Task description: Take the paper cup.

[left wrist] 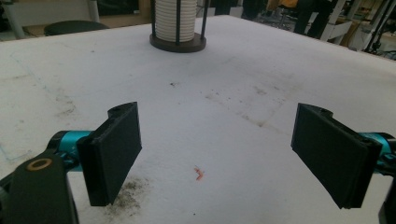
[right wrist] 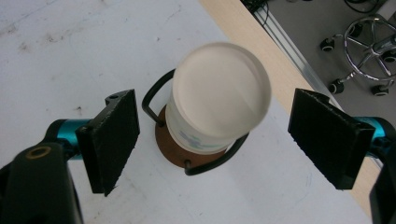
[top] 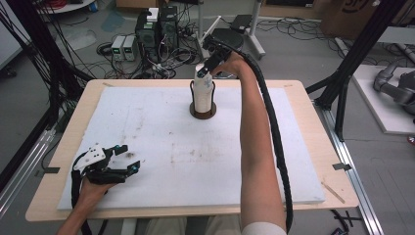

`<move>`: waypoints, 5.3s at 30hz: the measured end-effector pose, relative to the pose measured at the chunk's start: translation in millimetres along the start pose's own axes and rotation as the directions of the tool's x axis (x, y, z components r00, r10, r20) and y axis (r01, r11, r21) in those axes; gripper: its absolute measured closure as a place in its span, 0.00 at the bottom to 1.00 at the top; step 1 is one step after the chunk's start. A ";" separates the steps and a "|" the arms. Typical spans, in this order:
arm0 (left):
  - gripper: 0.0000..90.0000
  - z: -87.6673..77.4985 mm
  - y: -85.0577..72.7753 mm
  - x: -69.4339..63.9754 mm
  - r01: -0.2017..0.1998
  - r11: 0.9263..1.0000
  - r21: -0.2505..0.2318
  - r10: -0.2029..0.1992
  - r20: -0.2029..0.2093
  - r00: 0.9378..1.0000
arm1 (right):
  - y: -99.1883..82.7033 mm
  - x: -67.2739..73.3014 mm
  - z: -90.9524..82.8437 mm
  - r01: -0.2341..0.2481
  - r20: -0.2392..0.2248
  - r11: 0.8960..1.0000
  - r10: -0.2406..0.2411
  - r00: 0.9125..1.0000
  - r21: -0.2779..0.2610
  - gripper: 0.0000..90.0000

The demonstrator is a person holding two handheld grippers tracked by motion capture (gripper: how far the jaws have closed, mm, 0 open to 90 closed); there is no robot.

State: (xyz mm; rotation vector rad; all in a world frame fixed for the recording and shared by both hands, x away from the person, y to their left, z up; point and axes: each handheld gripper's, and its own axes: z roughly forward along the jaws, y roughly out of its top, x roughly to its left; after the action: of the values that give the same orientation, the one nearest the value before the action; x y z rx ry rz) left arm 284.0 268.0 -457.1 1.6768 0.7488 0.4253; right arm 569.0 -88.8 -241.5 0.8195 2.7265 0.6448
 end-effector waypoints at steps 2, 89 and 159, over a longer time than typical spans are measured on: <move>0.18 0.0 0.0 0.1 0.000 1.000 0.000 0.000 0.001 1.000 | 3.1 1.5 2.2 -0.003 0.003 1.000 0.003 1.000 0.001 0.19; 0.18 1.4 0.4 -0.9 -0.003 1.000 0.018 0.003 0.002 1.000 | 2.8 -7.4 -53.5 -0.045 0.012 0.987 0.048 0.999 -0.152 0.42; 0.18 2.4 0.7 -1.1 0.006 1.000 0.025 -0.006 -0.022 1.000 | -107.0 90.9 -140.5 0.150 -0.093 0.883 -0.212 0.973 -0.444 0.42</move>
State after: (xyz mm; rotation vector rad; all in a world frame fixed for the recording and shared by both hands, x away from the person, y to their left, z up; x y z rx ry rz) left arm 284.9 265.4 -456.8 1.6955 0.7783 0.4323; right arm 398.1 -165.9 -175.8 0.4170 2.5735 1.2469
